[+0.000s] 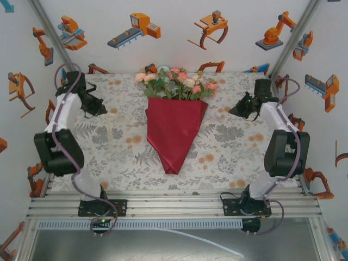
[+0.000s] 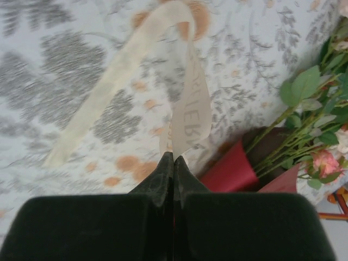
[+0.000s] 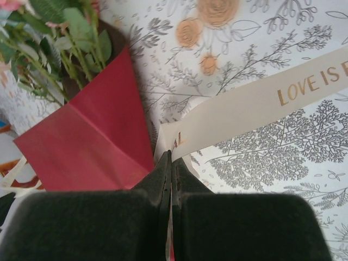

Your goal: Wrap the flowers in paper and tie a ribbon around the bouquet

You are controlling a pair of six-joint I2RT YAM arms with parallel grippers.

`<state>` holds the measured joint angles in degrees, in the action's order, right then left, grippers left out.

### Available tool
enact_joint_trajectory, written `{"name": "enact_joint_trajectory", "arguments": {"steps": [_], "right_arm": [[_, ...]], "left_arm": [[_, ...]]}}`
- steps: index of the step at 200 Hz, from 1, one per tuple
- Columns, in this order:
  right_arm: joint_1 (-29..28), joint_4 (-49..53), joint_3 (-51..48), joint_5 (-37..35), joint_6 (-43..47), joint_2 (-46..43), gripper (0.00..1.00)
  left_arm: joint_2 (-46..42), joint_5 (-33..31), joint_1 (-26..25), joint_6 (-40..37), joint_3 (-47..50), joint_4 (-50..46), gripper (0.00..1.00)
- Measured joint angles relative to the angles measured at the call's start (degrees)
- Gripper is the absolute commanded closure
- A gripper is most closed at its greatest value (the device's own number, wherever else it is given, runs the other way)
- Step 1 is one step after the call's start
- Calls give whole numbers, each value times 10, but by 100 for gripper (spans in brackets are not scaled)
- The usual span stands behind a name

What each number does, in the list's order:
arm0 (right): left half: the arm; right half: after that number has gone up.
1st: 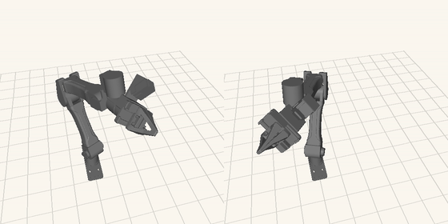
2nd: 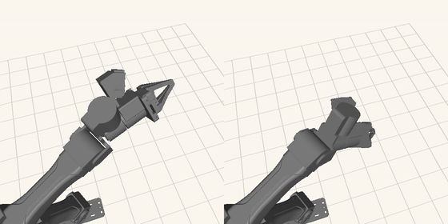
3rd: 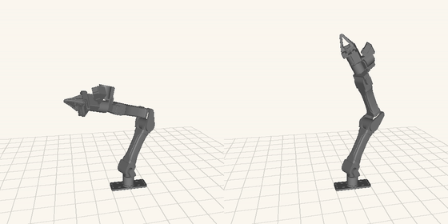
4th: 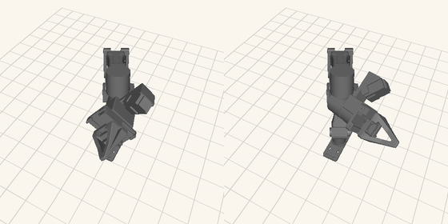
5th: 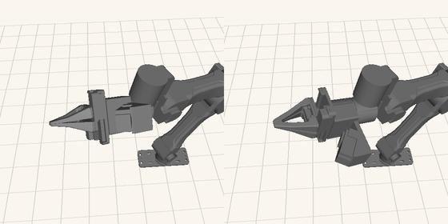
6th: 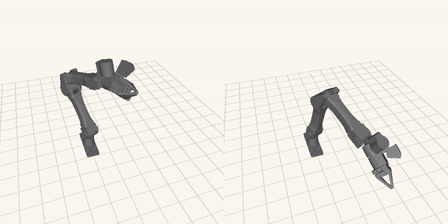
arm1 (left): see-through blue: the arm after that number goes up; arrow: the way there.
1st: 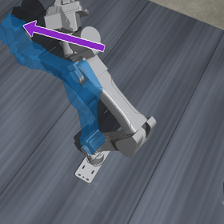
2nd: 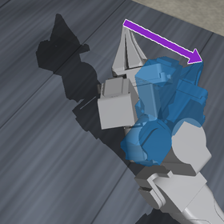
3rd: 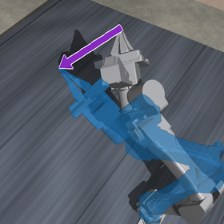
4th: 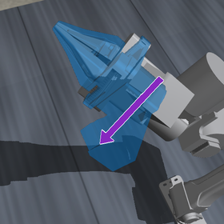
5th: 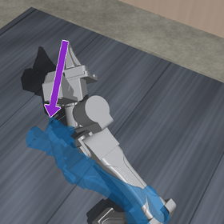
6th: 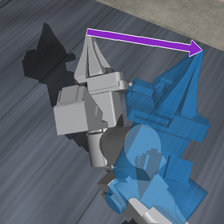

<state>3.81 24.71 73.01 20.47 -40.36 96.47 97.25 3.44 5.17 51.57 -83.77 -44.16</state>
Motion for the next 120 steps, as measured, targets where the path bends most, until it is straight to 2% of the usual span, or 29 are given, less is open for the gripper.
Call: {"name": "enact_joint_trajectory", "arguments": {"steps": [29, 71, 91, 111, 120], "right_arm": [[-24, 34, 18, -9, 26, -21, 100], [-66, 81, 98, -21, 70, -16, 100], [-121, 78, 198, -10, 93, 31, 100], [-204, 62, 318, 17, 107, 110, 100], [-247, 52, 367, 36, 111, 150, 84]], "left_arm": [[-93, -12, 20, -4, 97, -4, 100], [-105, 70, 8, -24, 131, 26, 100], [-95, 97, -6, -40, 104, 30, 100], [-89, 113, -21, -51, 84, 36, 100], [-87, 117, -28, -54, 82, 38, 100]]}}
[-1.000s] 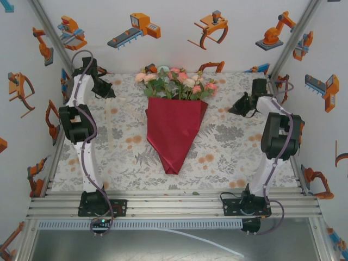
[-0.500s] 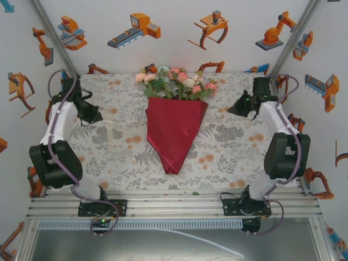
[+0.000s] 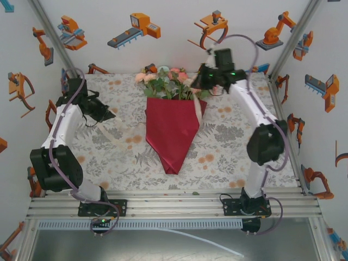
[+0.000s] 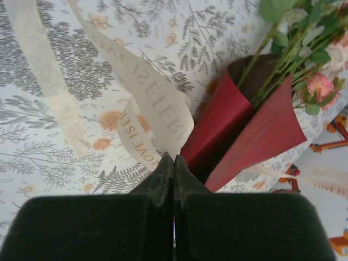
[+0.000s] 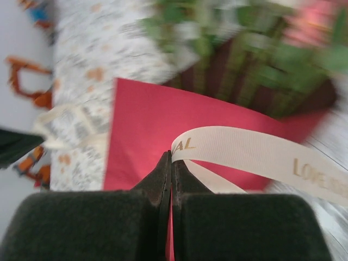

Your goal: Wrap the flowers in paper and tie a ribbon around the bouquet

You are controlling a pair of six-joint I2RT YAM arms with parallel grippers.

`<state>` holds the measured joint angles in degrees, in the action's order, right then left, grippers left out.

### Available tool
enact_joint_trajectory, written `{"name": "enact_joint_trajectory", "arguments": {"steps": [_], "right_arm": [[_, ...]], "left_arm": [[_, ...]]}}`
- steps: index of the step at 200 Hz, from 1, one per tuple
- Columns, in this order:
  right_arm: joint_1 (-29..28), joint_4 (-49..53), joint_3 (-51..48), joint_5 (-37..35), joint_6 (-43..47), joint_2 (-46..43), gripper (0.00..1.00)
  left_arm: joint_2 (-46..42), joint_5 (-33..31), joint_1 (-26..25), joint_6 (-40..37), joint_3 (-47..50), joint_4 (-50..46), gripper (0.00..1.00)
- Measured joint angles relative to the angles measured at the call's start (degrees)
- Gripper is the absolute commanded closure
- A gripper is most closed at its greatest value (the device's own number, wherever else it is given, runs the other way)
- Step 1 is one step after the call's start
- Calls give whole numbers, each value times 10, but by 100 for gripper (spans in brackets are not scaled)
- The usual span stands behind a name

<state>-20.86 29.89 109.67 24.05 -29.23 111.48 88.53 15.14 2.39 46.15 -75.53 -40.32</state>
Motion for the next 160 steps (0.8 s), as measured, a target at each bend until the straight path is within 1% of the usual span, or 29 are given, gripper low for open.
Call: {"name": "enact_joint_trajectory", "arguments": {"steps": [4, 13, 20, 30, 43, 56, 83, 115, 134, 160], "right_arm": [[-21, -3, 22, 11, 4, 19, 74], [-58, -8, 53, 32, 12, 52, 56], [-89, -4, 78, 48, 20, 78, 47], [-123, 6, 99, 66, 35, 105, 40], [-149, 22, 104, 83, 49, 120, 38], [-152, 42, 104, 95, 56, 122, 38], [-113, 48, 98, 104, 68, 107, 38], [-63, 50, 38, 99, 70, 64, 38], [-58, 54, 0, 88, 70, 44, 38], [-62, 58, -36, 79, 70, 29, 38]], "left_arm": [[1, 2, -3, -1, 0, 0, 100], [4, 3, -9, -3, 0, 0, 100], [7, 4, -14, -4, 0, 0, 100], [11, 4, -20, -5, 0, 0, 100], [13, 4, -29, -6, 0, 0, 100], [12, 5, -35, -8, 1, 0, 100], [12, 8, -40, -15, 14, -1, 100], [-3, -1, -42, -37, 34, -25, 100], [-28, -26, -47, -59, 49, -59, 100], [-85, -56, -51, -79, 84, -101, 100]]}}
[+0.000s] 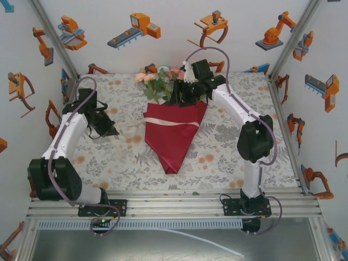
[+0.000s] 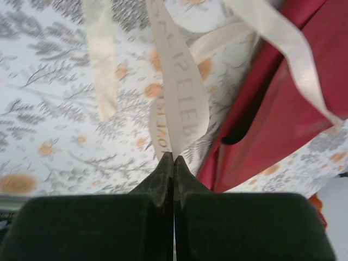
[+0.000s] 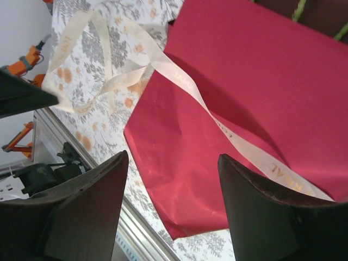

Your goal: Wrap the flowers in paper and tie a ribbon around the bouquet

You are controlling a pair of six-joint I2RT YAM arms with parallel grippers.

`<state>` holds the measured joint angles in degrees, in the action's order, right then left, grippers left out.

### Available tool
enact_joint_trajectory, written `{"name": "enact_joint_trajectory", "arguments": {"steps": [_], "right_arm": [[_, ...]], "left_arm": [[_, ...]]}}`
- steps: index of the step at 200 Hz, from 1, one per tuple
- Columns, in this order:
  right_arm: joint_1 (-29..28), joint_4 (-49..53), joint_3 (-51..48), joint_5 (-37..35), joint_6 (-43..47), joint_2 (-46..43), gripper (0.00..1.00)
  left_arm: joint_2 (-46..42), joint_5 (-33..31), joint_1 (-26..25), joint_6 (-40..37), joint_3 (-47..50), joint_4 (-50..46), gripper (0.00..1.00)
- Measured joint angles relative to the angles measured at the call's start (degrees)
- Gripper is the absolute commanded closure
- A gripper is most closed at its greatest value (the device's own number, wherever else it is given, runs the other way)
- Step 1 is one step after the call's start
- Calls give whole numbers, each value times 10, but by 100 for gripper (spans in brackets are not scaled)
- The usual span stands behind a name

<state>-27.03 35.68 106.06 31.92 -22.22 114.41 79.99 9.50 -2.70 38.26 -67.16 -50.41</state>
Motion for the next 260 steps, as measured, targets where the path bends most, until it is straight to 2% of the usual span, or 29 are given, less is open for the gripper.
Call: {"name": "enact_joint_trajectory", "arguments": {"steps": [22, 40, 55, 80, 106, 128, 144, 181, 220, 233, 246, 260], "right_arm": [[0, 1, -19, -7, 0, -5, 38], [4, 1, -41, -28, -3, -14, 38], [12, 1, -69, -56, -17, -32, 38], [47, 6, -131, -105, -49, -85, 38], [96, 12, -196, -153, -69, -154, 37], [123, 14, -240, -183, -77, -207, 37], [134, 14, -261, -192, -78, -231, 37], [150, 13, -270, -193, -63, -233, 37], [150, 3, -247, -162, -32, -209, 38], [150, -1, -238, -153, -24, -204, 38], [150, -8, -227, -146, -19, -198, 38], [150, -14, -223, -142, -17, -196, 38]], "left_arm": [[-32, -6, -2, 1, 3, -10, 100], [-18, -16, -28, 4, -47, -4, 100], [31, -26, -72, 2, -136, 19, 100], [166, -17, -155, -3, -313, 75, 100], [276, -4, -270, -31, -398, 110, 68], [319, 13, -359, -73, -400, 103, 54], [323, 24, -386, -103, -400, 92, 46], [287, 20, -350, -154, -400, 93, 43], [185, -2, -273, -136, -353, 112, 43], [115, -20, -226, -68, -263, 160, 45], [43, -38, -150, 10, -163, 144, 47], [5, -71, -72, 91, -90, 127, 49]]}}
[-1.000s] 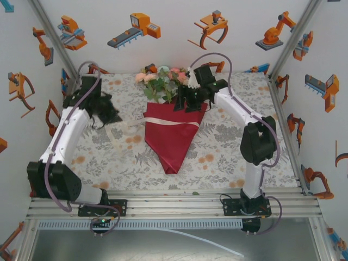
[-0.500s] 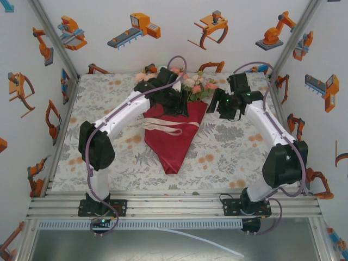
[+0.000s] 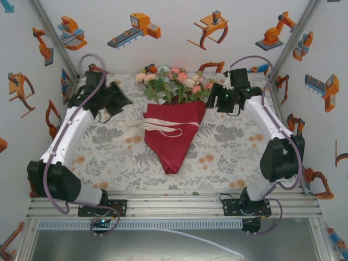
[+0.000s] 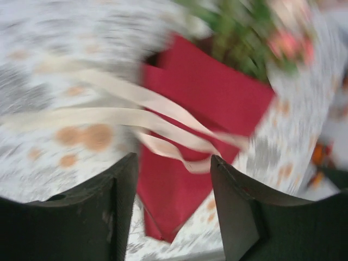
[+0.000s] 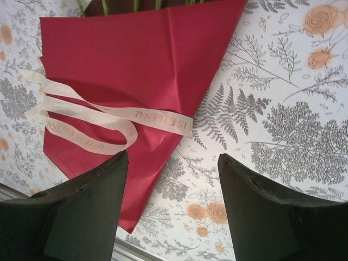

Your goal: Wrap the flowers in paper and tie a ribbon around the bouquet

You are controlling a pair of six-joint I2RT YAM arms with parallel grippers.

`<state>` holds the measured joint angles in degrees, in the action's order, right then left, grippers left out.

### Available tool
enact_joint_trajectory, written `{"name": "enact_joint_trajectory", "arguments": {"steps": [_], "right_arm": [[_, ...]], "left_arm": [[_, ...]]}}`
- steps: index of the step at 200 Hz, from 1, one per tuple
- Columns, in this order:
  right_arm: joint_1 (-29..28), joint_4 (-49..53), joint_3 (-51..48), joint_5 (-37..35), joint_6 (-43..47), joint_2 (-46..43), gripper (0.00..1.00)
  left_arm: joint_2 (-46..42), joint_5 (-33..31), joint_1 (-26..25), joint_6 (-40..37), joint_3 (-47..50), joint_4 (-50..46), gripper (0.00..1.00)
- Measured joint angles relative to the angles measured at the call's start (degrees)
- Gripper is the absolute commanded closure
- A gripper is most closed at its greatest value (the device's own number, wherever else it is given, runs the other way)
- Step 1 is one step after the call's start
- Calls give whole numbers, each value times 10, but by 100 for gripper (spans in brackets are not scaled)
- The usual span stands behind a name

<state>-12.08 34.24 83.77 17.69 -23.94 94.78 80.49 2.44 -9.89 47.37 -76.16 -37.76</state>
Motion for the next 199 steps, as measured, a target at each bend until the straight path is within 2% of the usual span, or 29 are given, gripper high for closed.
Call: {"name": "enact_joint_trajectory", "arguments": {"steps": [16, 44, 68, 105, 159, 175, 189, 199], "right_arm": [[0, -2, 0, 3, 0, 0, 38], [0, -2, 0, 9, -3, 1, 38], [0, -7, -3, 11, -5, 1, 38], [0, -12, -11, 12, -14, -1, 38], [0, -28, -33, 11, -46, -19, 38], [0, -40, -49, 10, -57, -23, 38], [-1, -52, -63, 7, -66, -24, 38], [-2, -60, -72, 7, -72, -24, 39]], "left_arm": [[-12, -29, 35, 82, 58, -32, 49], [-4, -47, 26, 183, 100, -85, 45], [7, -55, 24, 237, 113, -91, 42], [71, -37, 11, 301, 116, -51, 38], [219, 21, -49, 381, 76, 35, 27], [240, 37, -51, 397, 74, 58, 35], [255, 45, -47, 407, 74, 69, 51], [259, 47, -45, 412, 74, 71, 58]]}}
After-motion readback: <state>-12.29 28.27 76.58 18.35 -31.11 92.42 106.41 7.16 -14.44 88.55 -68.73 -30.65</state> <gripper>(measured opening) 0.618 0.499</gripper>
